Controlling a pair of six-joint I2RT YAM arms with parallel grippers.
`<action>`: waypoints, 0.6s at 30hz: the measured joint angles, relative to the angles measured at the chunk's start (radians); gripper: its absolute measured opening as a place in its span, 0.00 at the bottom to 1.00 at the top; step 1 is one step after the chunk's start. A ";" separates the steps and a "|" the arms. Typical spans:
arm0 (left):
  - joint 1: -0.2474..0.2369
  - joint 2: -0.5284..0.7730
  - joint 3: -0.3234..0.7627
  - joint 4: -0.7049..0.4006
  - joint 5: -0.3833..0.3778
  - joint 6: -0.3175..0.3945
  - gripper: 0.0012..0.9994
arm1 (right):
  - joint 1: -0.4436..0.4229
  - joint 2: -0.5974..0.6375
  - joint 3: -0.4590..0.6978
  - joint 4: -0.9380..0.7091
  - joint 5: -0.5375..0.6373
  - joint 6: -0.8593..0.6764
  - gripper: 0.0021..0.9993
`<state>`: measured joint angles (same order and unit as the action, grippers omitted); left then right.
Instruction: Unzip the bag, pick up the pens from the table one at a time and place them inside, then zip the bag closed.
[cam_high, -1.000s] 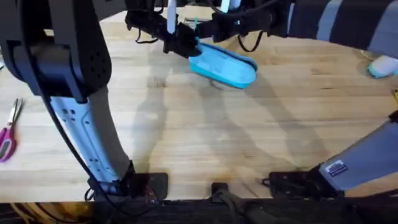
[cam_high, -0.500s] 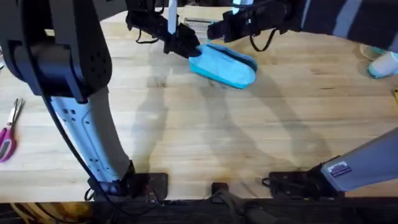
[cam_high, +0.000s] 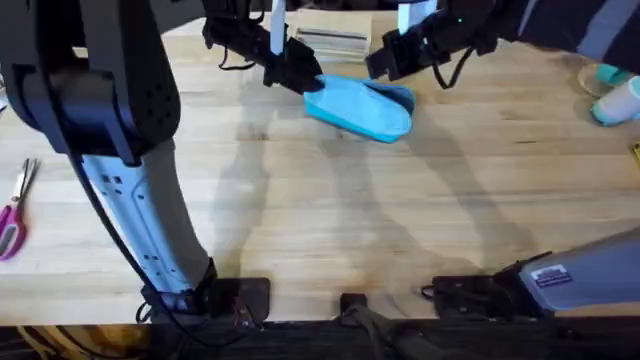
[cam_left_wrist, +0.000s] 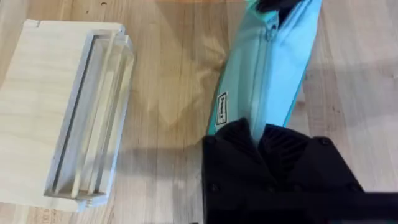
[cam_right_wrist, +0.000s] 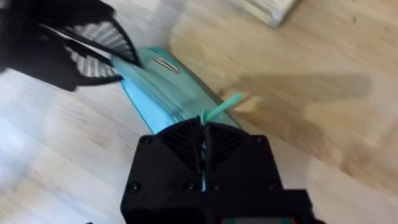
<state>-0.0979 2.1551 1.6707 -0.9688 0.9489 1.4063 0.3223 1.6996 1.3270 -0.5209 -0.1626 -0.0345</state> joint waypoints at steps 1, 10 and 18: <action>-0.001 0.000 0.000 0.000 0.000 0.000 0.04 | -0.012 -0.001 0.000 -0.023 0.009 -0.001 0.03; -0.022 0.000 0.000 -0.004 0.015 0.000 0.04 | -0.165 -0.001 0.000 -0.126 -0.007 -0.003 0.03; -0.036 0.000 0.000 -0.013 0.021 0.000 0.04 | -0.301 0.000 0.000 -0.169 -0.013 0.028 0.03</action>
<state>-0.1339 2.1551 1.6707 -0.9816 0.9703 1.4059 0.0218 1.6993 1.3266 -0.6897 -0.1757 -0.0064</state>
